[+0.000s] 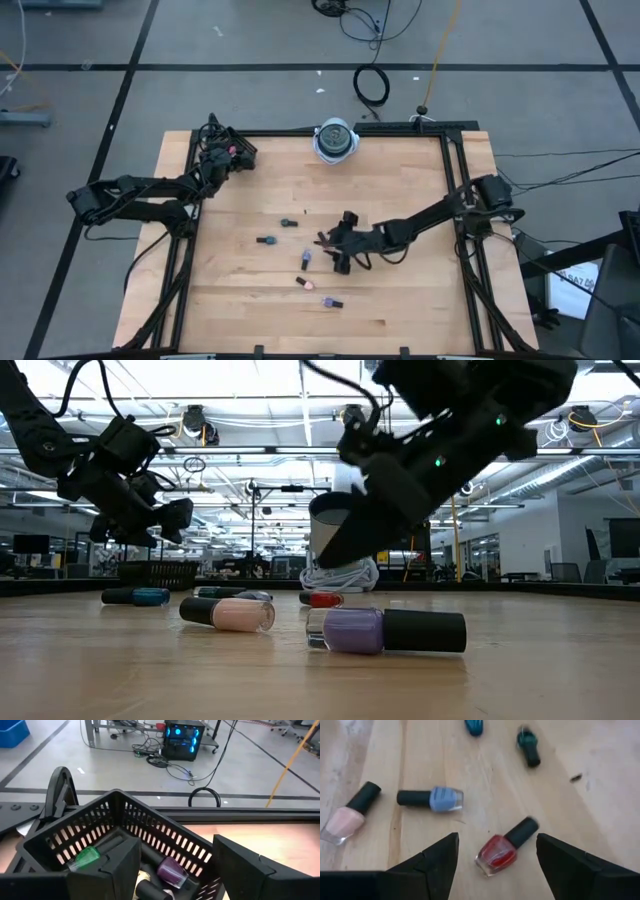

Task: Pick & Place Nail Polish
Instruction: Put the red nail polish bottle into the black bin

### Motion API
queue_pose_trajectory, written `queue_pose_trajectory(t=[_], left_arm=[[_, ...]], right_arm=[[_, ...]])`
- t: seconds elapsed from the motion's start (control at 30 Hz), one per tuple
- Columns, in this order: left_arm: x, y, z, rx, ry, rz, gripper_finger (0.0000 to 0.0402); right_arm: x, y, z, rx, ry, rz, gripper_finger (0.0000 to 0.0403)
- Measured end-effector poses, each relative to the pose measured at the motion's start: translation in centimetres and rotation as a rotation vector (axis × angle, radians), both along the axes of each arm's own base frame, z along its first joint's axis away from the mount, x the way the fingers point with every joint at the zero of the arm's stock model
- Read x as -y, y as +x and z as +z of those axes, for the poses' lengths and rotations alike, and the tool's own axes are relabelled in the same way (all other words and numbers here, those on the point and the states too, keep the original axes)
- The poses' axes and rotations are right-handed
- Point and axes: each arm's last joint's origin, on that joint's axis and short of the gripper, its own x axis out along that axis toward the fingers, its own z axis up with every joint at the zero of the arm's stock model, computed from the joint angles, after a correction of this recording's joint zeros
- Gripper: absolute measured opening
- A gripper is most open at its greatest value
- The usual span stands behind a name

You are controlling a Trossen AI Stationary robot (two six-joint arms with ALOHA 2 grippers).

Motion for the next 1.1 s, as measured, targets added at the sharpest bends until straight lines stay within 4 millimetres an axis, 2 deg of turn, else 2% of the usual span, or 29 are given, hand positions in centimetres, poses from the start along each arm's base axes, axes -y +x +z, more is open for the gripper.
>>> queue_pose_trajectory(t=[0.13, 0.33, 0.6, 0.83, 1.1], left_arm=[[0.0, 0.0, 0.0, 0.034, -0.011, 0.008, 0.0242], [0.0, 0.1, 0.0, 0.043, -0.02, -0.015, 0.0242], [0.0, 0.1, 0.0, 0.043, -0.02, -0.014, 0.0241], [0.0, 0.1, 0.0, 0.043, -0.019, -0.014, 0.0241], [0.0, 0.1, 0.0, 0.038, -0.018, -0.016, 0.0241]], right_arm=[[-0.1, 0.4, -1.7, -0.035, 0.039, -0.039, 0.0244], [0.5, 0.5, -2.8, -0.068, 0.037, -0.061, 0.0243], [1.2, 0.4, -3.0, -0.078, 0.006, -0.054, 0.0242], [1.1, 0.4, -3.0, -0.1, -0.022, 0.067, 0.024], [0.9, 0.4, -3.1, -0.112, 0.004, 0.118, 0.0198]])
